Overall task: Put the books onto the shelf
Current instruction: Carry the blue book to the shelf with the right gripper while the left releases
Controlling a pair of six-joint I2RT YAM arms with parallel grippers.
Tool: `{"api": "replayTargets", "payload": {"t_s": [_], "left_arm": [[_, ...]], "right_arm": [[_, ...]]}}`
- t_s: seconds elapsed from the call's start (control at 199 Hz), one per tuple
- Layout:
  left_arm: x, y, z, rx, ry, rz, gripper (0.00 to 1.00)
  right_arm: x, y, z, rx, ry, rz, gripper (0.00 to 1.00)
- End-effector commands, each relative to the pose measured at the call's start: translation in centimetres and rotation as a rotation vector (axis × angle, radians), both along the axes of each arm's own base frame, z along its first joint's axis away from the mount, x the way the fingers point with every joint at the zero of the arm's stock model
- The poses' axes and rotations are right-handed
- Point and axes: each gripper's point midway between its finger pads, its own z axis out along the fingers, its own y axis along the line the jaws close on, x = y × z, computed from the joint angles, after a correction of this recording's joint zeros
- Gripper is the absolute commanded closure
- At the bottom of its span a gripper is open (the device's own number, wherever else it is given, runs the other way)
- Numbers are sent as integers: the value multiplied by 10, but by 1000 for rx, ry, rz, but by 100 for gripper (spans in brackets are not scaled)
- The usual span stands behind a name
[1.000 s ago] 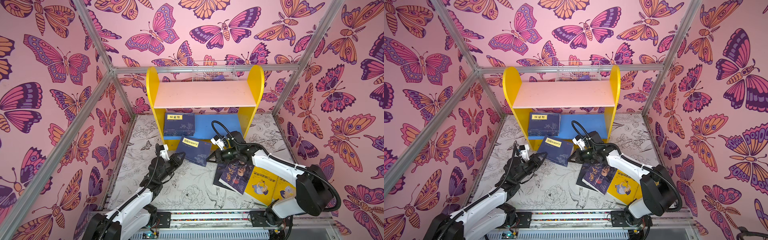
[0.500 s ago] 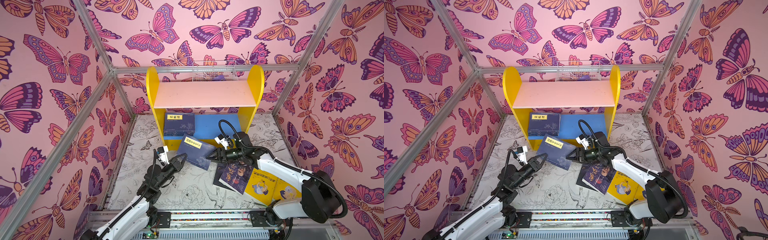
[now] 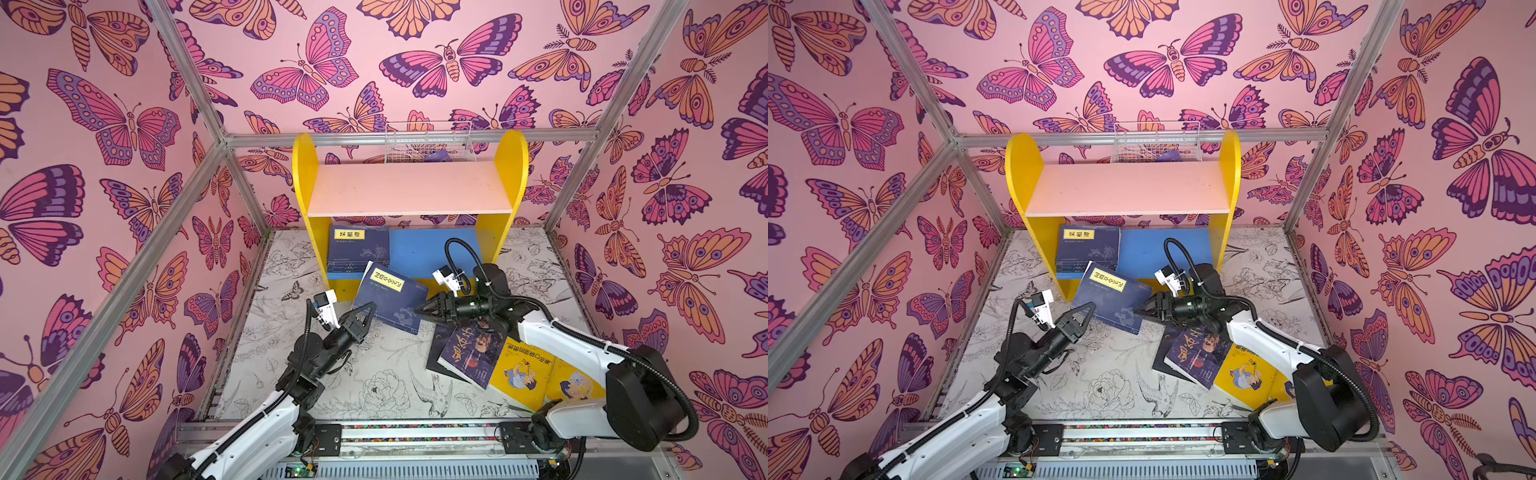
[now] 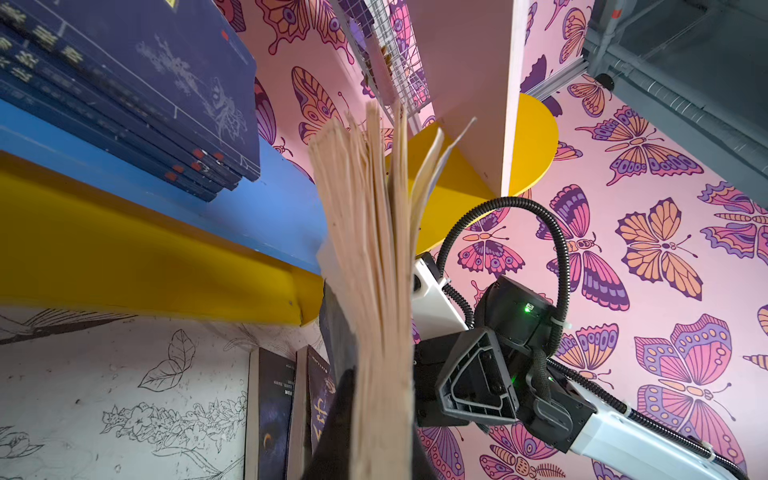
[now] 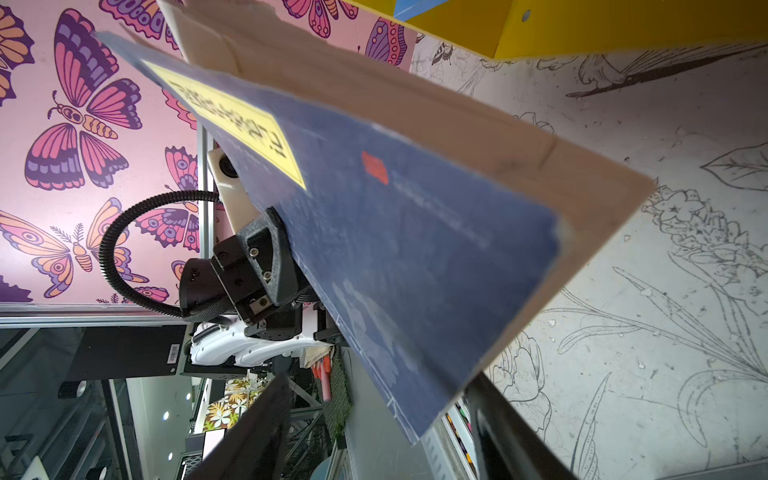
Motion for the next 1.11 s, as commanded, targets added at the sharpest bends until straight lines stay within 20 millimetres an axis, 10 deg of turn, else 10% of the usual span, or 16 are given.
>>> {"api": "replayTargets", "payload": {"t_s": [0.0, 0.222, 0.66, 1.103], "left_arm": [[-2, 8, 59, -80, -187, 42, 100], [-2, 14, 65, -100, -206, 73, 100], [-1, 8, 61, -112, -197, 55, 100], [1, 7, 44, -133, -152, 55, 100]], "right_arm": [[-6, -4, 1, 0, -13, 23, 33], [11, -16, -10, -17, 5, -58, 33], [0, 19, 37, 131, -125, 45, 41], [25, 27, 86, 382, -131, -61, 100]]}}
